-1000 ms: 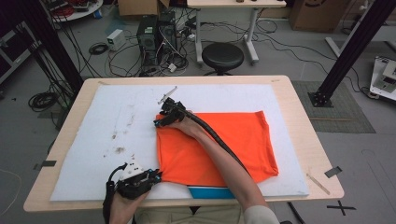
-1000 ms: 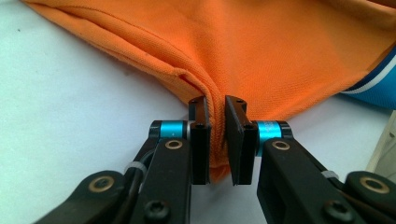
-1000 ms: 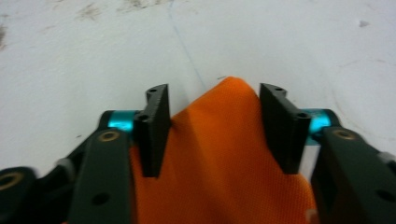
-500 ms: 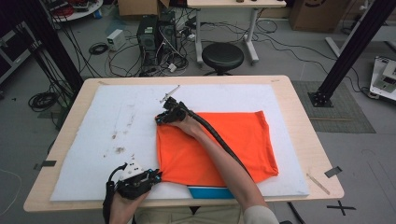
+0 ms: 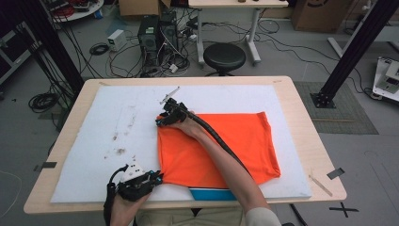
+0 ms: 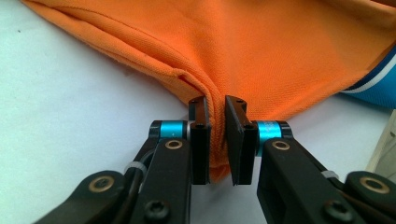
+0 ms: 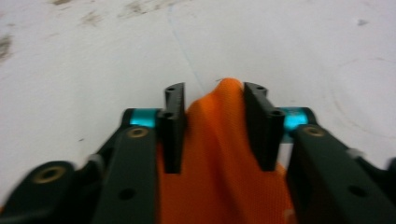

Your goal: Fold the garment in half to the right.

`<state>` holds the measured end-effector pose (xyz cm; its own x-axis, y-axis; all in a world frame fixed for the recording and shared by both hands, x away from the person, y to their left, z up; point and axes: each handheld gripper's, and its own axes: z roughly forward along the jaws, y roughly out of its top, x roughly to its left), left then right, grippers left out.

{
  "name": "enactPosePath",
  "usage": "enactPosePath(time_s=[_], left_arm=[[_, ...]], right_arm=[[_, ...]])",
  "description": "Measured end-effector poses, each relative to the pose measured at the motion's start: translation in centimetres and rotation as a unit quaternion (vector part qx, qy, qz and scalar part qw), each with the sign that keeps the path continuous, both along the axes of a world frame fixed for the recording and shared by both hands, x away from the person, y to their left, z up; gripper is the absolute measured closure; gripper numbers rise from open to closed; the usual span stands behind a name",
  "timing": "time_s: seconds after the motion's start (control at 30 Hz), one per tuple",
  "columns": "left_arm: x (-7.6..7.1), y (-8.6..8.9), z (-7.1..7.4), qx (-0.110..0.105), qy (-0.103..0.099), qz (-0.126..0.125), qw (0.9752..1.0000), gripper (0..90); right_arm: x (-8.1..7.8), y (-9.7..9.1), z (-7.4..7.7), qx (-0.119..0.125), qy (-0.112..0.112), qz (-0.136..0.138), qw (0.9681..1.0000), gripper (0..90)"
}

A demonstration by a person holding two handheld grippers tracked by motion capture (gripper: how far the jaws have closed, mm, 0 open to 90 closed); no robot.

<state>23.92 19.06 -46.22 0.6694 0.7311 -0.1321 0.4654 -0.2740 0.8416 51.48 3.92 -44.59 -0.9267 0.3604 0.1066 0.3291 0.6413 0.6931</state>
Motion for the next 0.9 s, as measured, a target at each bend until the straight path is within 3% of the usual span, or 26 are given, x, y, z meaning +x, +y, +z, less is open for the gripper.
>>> enactPosePath(time_s=[0.17, 0.3, 0.53, 0.9], left_arm=[[0.0, 0.0, 0.0, 0.002, 0.000, -0.001, 1.0000, 80.6], [0.0, 0.1, 0.0, 0.000, 0.002, -0.001, 1.0000, 80.7], [-0.1, 0.0, 0.0, -0.001, -0.002, 0.002, 1.0000, 81.0], [-0.8, 1.3, 0.7, -0.031, 0.005, -0.013, 0.9994, 81.2]], right_arm=[[0.2, -0.2, -0.1, 0.010, 0.018, 0.011, 0.9997, 74.8], [0.2, -0.3, 0.0, 0.009, 0.012, 0.021, 0.9997, 82.6], [0.0, -0.3, 0.3, 0.002, 0.004, 0.021, 0.9998, 85.3], [-0.8, 0.0, 1.5, 0.008, -0.011, 0.028, 0.9995, 85.7]])
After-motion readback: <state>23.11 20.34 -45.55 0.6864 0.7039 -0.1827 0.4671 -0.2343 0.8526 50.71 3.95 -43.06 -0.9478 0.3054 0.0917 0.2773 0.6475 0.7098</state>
